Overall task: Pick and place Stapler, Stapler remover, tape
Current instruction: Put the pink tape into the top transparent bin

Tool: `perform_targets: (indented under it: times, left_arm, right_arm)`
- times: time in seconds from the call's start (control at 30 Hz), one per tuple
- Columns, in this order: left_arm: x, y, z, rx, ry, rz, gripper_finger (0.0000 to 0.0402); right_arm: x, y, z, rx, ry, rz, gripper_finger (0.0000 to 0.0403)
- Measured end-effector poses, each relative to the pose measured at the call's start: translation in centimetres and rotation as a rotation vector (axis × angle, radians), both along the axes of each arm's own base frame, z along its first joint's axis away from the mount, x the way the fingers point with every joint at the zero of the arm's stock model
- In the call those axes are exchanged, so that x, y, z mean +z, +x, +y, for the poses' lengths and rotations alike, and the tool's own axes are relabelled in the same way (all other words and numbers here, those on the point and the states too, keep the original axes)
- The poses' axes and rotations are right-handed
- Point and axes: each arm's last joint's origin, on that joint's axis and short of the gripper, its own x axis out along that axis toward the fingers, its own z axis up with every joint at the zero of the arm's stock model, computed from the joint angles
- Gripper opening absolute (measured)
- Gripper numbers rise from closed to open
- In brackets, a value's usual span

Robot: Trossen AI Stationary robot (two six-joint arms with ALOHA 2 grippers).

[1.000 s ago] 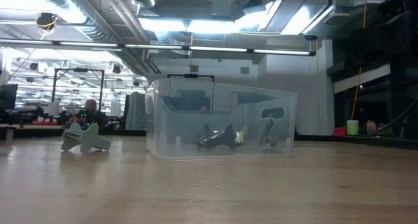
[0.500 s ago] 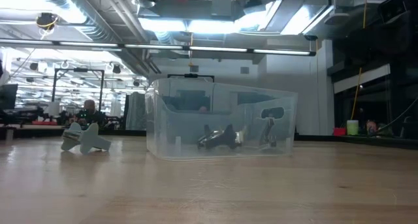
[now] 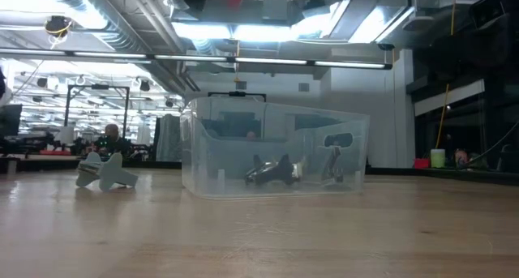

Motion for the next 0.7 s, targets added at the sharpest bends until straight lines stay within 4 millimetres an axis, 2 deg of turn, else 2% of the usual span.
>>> perform_targets:
  times: [0.23,0.4,0.7]
  left_arm:
    - [0.3,0.0,2.0,0.068,0.0,-0.037,0.0041]
    - [0.2,0.8,3.1,0.078,0.003,-0.091,0.004]
    - [-2.1,3.3,5.2,0.078,0.005,-0.102,0.0041]
  right_arm:
    - [0.0,0.0,0.0,0.0,0.0,0.0,0.0188]
    - [0.0,0.0,0.0,0.0,0.0,0.0,0.0187]
    - [0.0,0.0,0.0,0.0,0.0,0.0,0.0187]
